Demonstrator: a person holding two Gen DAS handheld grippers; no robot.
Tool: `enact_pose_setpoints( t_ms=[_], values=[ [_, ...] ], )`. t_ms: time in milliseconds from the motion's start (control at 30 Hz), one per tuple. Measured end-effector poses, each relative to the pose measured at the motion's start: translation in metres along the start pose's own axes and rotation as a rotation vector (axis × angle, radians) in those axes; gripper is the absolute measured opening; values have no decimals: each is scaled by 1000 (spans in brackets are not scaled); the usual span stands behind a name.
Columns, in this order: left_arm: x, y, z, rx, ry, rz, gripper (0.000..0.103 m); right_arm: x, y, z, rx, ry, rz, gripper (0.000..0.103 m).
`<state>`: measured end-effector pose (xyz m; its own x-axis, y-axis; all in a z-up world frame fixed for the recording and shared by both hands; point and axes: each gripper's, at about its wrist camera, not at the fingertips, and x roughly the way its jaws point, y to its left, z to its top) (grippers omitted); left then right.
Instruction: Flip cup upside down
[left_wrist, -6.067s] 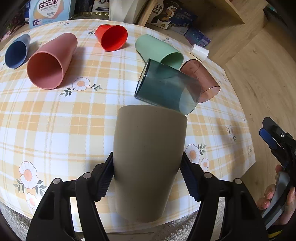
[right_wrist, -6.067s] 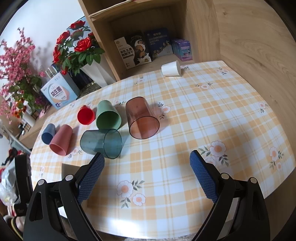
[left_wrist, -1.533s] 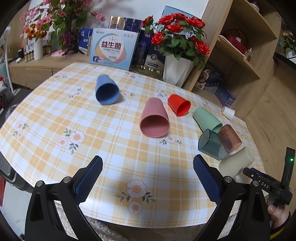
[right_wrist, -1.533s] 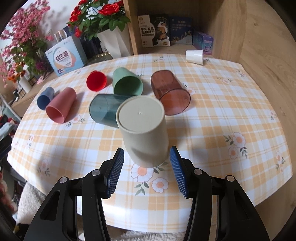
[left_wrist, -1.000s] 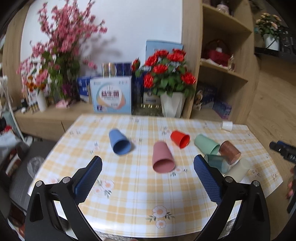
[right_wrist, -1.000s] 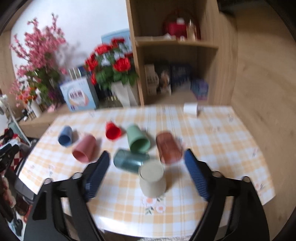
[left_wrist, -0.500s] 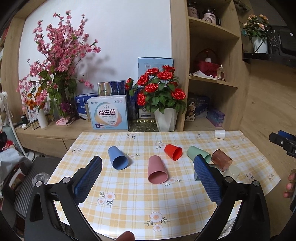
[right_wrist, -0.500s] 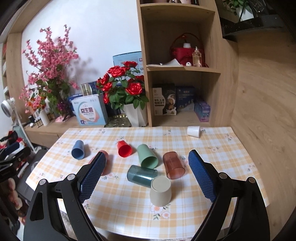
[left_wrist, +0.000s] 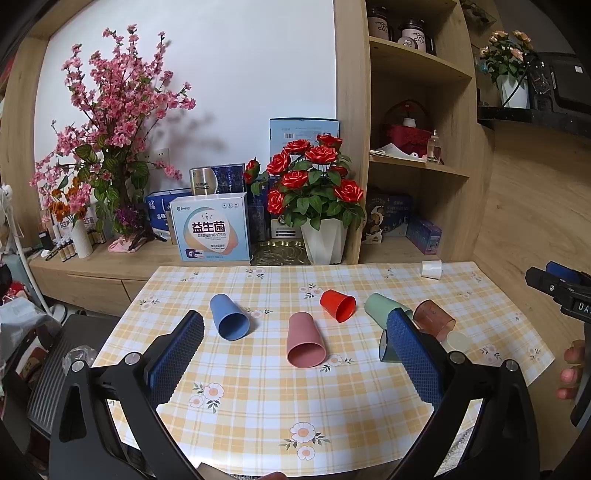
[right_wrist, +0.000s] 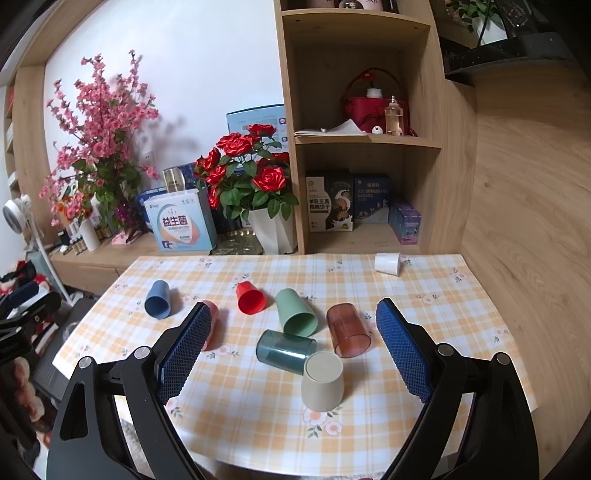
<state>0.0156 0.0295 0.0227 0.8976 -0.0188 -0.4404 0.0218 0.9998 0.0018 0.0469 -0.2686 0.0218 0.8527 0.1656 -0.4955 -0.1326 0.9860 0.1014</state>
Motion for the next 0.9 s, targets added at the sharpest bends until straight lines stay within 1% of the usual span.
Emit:
enact_pose_setpoints(
  t_ms=[900],
  values=[
    [2, 4, -1, -6, 3, 6, 97, -2, 1, 3, -6, -2, -1, 87]
  ],
)
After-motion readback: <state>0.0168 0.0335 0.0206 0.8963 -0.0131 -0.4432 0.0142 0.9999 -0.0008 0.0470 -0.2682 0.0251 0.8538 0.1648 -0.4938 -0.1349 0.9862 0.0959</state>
